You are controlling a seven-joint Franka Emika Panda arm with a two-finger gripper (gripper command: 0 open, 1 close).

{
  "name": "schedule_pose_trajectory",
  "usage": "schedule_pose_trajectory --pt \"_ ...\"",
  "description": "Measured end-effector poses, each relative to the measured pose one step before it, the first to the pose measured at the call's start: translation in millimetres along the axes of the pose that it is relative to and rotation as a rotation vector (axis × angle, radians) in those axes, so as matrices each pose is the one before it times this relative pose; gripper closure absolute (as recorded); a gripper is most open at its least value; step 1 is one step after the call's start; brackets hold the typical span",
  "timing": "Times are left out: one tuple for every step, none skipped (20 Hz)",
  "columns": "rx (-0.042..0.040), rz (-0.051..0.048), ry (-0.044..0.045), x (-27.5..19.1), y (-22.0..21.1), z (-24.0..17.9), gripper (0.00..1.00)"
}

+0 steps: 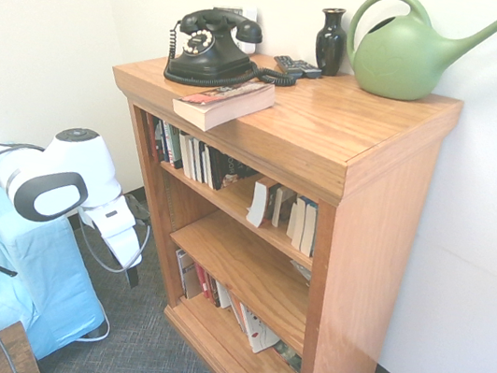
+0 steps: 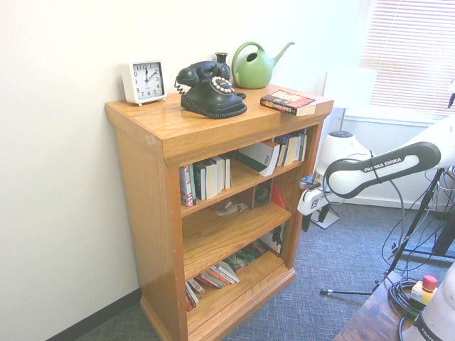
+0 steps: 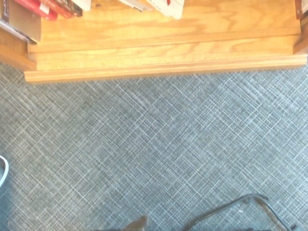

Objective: Organize the shelf

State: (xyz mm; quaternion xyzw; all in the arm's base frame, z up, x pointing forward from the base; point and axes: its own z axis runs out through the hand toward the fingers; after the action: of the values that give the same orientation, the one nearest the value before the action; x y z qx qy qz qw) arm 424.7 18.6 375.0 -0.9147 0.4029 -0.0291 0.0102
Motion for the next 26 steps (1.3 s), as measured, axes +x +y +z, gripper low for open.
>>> schedule_pose_trajectory --pt "0.00023 -0.00001 0.00012 0.24 -0.27 0.12 0.00" --pt "-0.00189 -0.00123 0.00229 0.44 0.33 0.06 0.00" --pt "-0.00511 -0.00453 0.01423 2.55 1.31 -0.58 0.00" --pt "-0.00929 -0.01089 0.03309 5.67 2.47 -2.22 0.00" --pt "-0.01183 -0.01226 0.05075 8.60 4.09 -4.11 0.00" --pt "-0.01527 -0.01363 0.05310 10.02 5.63 -5.13 0.00" --pt "-0.01882 -0.01419 0.04976 11.08 7.17 -6.47 0.00" --pt "-0.01936 -0.01340 0.05086 11.32 8.06 -7.90 0.00" --pt "-0.01693 -0.01438 0.05303 11.86 7.28 -9.77 0.00" --pt "-0.01631 -0.01641 0.05278 10.15 6.04 -9.87 0.00" --pt "-0.01457 -0.01796 0.05377 10.10 4.08 -11.04 0.00" --pt "-0.01485 -0.01888 0.05407 8.52 1.62 -10.69 0.00" --pt "-0.01397 -0.02030 0.05451 7.82 -1.07 -10.99 0.00" --pt "-0.01260 -0.02092 0.05409 7.07 -3.22 -10.81 0.00" --pt "-0.01232 -0.02156 0.05488 6.87 -4.32 -10.58 0.00" --pt "-0.01343 -0.02130 0.05471 6.59 -4.38 -9.93 0.00" --pt "-0.01386 -0.02137 0.05492 7.16 -4.34 -9.81 0.00" --pt "-0.01427 -0.02072 0.05559 7.45 -3.87 -9.43 0.00" --pt "-0.01534 -0.02049 0.05762 7.43 -3.75 -9.04 0.00" --pt "-0.01439 -0.01875 0.05641 6.99 -3.89 -8.57 0.00" --pt "-0.01554 -0.01974 0.05699 5.69 -4.19 -7.66 0.00" --pt "-0.01836 -0.01861 0.05616 6.07 -3.93 -7.72 0.00" --pt "-0.01943 -0.01748 0.05526 5.48 -3.64 -6.84 0.00" --pt "-0.02171 -0.01787 0.05519 5.43 -2.94 -5.81 0.00" --pt "-0.02489 -0.01708 0.05368 4.90 -2.68 -4.29 0.00" --pt "-0.02662 -0.01653 0.05327 5.05 -2.28 -3.37 0.00"
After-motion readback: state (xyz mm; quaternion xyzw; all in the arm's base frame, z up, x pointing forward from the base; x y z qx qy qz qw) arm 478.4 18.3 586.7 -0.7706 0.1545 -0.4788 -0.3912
